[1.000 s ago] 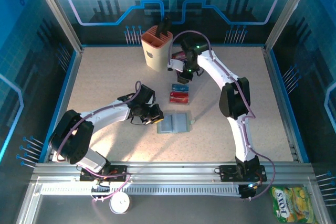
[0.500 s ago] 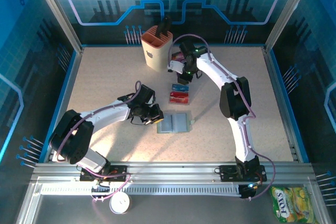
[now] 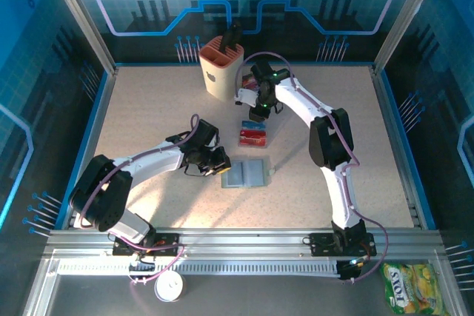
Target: Take the credit cards out of the card holder
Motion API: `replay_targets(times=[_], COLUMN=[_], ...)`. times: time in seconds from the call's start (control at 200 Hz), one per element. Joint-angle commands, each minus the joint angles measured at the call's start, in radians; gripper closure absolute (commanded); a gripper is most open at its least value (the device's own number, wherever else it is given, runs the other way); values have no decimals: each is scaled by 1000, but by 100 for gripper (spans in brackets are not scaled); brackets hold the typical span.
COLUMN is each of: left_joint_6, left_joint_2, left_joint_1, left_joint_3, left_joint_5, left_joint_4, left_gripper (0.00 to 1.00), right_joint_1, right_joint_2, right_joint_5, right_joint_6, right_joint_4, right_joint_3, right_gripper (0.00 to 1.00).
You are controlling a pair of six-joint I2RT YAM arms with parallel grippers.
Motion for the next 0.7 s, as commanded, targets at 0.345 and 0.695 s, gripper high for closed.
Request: replay_targets(times=[0.345, 0.695], left_joint_6=[-3, 26], left_joint_2=[2, 4], left_joint_1=[-1, 5], left_joint_3=[-38, -69], left_joint_5=[10, 1], left_joint_4=[51, 83], left_gripper=[87, 88], right_joint_1=[65, 169], right_joint_2=[-221, -435], right_joint_5=[-58, -125], right_joint_6=[208, 718], right_joint_4=[135, 414], right_joint_3=[-234, -601], right_gripper=[69, 70])
